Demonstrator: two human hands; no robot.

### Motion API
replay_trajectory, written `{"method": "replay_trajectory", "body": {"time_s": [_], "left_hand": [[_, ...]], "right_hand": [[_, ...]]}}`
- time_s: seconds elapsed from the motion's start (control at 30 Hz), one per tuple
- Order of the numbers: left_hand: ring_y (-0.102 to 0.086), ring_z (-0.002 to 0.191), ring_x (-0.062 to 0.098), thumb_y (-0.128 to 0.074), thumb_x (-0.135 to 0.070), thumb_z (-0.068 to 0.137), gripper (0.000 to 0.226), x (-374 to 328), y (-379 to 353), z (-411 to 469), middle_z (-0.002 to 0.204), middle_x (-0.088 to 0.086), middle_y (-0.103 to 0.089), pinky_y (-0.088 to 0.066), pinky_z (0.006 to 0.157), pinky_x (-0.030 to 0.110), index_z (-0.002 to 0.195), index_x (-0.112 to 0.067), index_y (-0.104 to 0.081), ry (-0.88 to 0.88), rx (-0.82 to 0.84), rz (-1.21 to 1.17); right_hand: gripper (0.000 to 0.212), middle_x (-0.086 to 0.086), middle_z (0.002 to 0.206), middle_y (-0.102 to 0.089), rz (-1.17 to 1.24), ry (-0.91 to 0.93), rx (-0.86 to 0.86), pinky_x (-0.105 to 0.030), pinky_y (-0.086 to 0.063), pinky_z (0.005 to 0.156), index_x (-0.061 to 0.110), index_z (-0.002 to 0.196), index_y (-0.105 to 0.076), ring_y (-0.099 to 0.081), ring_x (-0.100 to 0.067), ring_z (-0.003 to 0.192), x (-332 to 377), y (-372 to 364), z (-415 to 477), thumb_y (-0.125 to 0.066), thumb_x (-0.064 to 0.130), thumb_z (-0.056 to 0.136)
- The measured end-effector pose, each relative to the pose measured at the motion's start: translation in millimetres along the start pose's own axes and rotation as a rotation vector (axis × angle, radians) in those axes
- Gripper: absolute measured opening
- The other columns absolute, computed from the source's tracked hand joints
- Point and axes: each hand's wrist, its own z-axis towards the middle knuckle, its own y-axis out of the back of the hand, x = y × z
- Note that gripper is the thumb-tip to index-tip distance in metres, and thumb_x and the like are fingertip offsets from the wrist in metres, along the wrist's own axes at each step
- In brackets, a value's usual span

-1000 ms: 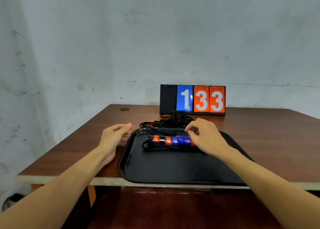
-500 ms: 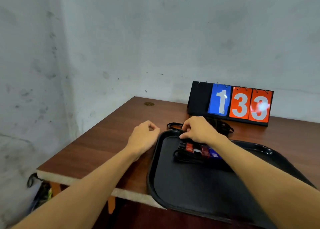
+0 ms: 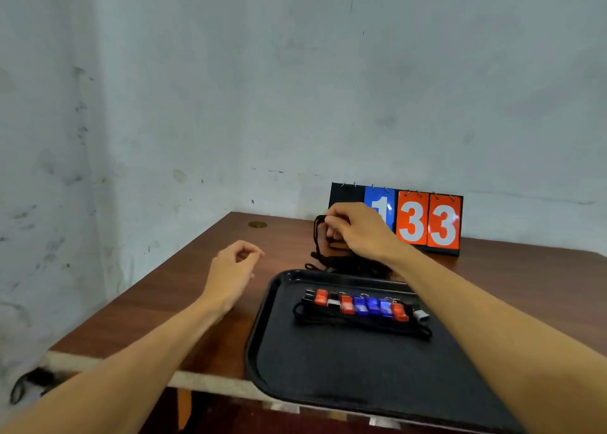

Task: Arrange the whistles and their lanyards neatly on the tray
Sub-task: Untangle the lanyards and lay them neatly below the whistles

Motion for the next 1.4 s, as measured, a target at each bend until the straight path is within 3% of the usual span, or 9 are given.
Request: {"method": "replay_trajectory", "body": {"time_s": [0.07, 0.23, 0.37, 0.63, 0.83, 1.0, 1.13, 1.27, 1.4], "left_hand": [[-0.055, 0.058, 0.012, -0.056, -0.006, 0.089, 0.015, -23.5, 1.1, 0.6, 0.088, 0.002, -0.063, -0.043, 0.059, 0.019, 0.092, -0.017, -0.064, -0.068, 0.007, -0.067], [-0.06, 0.057, 0.014, -0.064, -0.007, 0.084, 0.044, -102.3, -15.0, -10.9, 0.115, -0.013, -0.055, -0.054, 0.065, 0.024, 0.122, -0.025, -0.051, -0.223, 0.2, -0.157], [-0.064, 0.063, 0.013, -0.058, -0.026, 0.092, 0.016, -132.1, -38.0, -14.4, 0.098, 0.0, -0.069, -0.047, 0.068, 0.026, 0.103, -0.016, -0.065, -0.275, 0.314, 0.004], [-0.055, 0.054, 0.017, -0.041, -0.016, 0.1, 0.026, -164.9, -53.3, -15.5, 0.073, 0.009, -0.066, -0.036, 0.045, 0.01, 0.087, -0.004, -0.061, -0.305, 0.304, 0.059], [-0.047, 0.046, 0.016, -0.043, -0.016, 0.1, 0.027, -211.5, -52.3, -29.0, 0.06, 0.005, -0.06, -0.035, 0.048, 0.025, 0.08, -0.009, -0.06, -0.34, 0.336, -0.108], [-0.044, 0.042, 0.017, -0.042, -0.016, 0.101, 0.027, -222.8, -43.1, -49.6, 0.059, 0.005, -0.057, -0.035, 0.051, 0.027, 0.08, -0.008, -0.056, -0.253, 0.359, -0.368], [-0.043, 0.05, 0.021, -0.039, -0.012, 0.1, 0.028, -216.7, -31.0, -62.9, 0.058, 0.007, -0.055, -0.036, 0.054, 0.029, 0.076, -0.007, -0.052, -0.144, 0.381, -0.581], [-0.043, 0.052, 0.02, -0.038, -0.01, 0.097, 0.027, -201.3, -15.7, -71.7, 0.057, 0.006, -0.053, -0.037, 0.056, 0.028, 0.071, -0.01, -0.047, -0.024, 0.349, -0.708], [-0.038, 0.048, 0.018, -0.04, -0.014, 0.097, 0.023, -185.3, 5.3, -77.7, 0.06, 0.005, -0.05, -0.033, 0.052, 0.027, 0.076, -0.011, -0.048, 0.002, 0.278, -0.573]], "right_hand": [[0.021, 0.011, 0.08, -0.064, 0.034, 0.045, -0.021, -0.024, -0.044, 0.077, 0.02, 0.093, -0.065, -0.058, -0.002, 0.078, 12.9, 16.6, -7.0, -0.045, 0.023, 0.099], [0.02, 0.01, 0.084, -0.069, 0.14, 0.071, -0.182, -0.027, -0.047, 0.085, 0.019, 0.091, -0.069, -0.062, -0.006, 0.087, 29.1, 47.3, -17.6, -0.05, 0.023, 0.096], [0.019, 0.004, 0.086, -0.071, 0.301, 0.052, -0.276, -0.015, -0.046, 0.074, 0.017, 0.095, -0.069, -0.063, -0.007, 0.083, 28.2, 65.0, -36.0, -0.05, 0.021, 0.097], [0.025, 0.003, 0.06, -0.053, 0.517, -0.039, -0.465, -0.018, -0.039, 0.047, 0.016, 0.089, -0.065, -0.044, -0.006, 0.047, -14.7, 100.3, -76.5, -0.043, 0.02, 0.1], [0.035, 0.001, 0.073, -0.065, 0.427, -0.143, -0.381, -0.026, -0.046, 0.074, 0.015, 0.075, -0.051, -0.059, -0.012, 0.07, -31.4, 94.9, -93.1, -0.03, 0.018, 0.103], [0.03, -0.007, 0.09, -0.074, 0.827, -0.217, -0.199, -0.031, -0.051, 0.091, 0.006, 0.092, -0.051, -0.071, -0.014, 0.087, 0.3, 88.0, -99.1, -0.026, 0.018, 0.103], [0.029, -0.017, 0.084, -0.072, 1.156, -0.225, -0.007, -0.053, -0.045, 0.1, 0.003, 0.105, -0.048, -0.071, -0.035, 0.086, 26.2, 74.0, -110.4, -0.025, 0.02, 0.104], [0.02, -0.003, 0.055, -0.041, 1.181, -0.248, 0.043, -0.035, -0.055, 0.06, 0.009, 0.097, -0.044, -0.038, -0.015, 0.038, 42.2, 64.2, -121.5, -0.029, 0.021, 0.104], [0.024, 0.002, 0.055, -0.027, 0.929, -0.251, 0.122, -0.023, -0.032, 0.042, 0.013, 0.086, -0.043, -0.022, -0.01, 0.044, 47.4, 61.7, -130.2, -0.032, 0.025, 0.103]]}}
